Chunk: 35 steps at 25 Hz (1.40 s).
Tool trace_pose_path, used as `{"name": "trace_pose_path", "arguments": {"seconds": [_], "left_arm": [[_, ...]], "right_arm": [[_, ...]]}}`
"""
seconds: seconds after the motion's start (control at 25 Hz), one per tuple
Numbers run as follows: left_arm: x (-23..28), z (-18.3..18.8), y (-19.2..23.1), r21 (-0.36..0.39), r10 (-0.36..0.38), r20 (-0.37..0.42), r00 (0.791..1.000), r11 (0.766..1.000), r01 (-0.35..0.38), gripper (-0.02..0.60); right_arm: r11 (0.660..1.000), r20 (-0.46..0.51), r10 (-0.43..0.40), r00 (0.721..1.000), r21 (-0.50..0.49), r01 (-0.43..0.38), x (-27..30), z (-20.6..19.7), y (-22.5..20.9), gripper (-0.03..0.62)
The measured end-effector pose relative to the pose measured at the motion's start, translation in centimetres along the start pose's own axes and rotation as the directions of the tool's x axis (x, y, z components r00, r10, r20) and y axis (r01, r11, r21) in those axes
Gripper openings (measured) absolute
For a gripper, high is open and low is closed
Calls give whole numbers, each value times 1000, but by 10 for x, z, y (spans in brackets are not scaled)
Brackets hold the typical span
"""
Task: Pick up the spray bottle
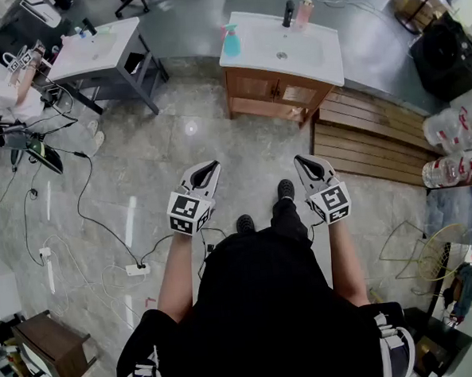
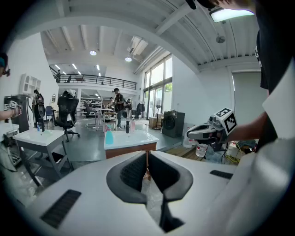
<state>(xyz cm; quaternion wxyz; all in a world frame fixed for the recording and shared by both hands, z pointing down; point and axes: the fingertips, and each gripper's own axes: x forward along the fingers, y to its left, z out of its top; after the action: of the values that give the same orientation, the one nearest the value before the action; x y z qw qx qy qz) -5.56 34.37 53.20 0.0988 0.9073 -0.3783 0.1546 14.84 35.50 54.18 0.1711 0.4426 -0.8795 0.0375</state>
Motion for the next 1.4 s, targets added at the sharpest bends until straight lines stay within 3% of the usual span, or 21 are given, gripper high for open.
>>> {"name": "trace_pose_path", "arguments": {"seconds": [0.4, 0.64, 0.84, 1.4], "left_arm": [[-4, -4, 7, -11, -20, -12, 1000, 1000, 20, 31], [-2, -7, 7, -18, -34, -26, 999, 999, 33, 31], [0, -3, 17, -4, -21, -21, 1000, 1000, 21, 31], [32, 16, 49, -31, 13, -32, 999, 999, -14, 31]], "right_arm": [[996, 37, -37, 999, 77, 34, 8, 8, -1, 15], [997, -24, -76, 997, 15, 77, 4, -1, -2, 15], [993, 1, -73, 997, 92, 72, 8, -5, -13, 15], [989, 11, -49, 999, 139, 47, 50, 14, -61, 15]]}}
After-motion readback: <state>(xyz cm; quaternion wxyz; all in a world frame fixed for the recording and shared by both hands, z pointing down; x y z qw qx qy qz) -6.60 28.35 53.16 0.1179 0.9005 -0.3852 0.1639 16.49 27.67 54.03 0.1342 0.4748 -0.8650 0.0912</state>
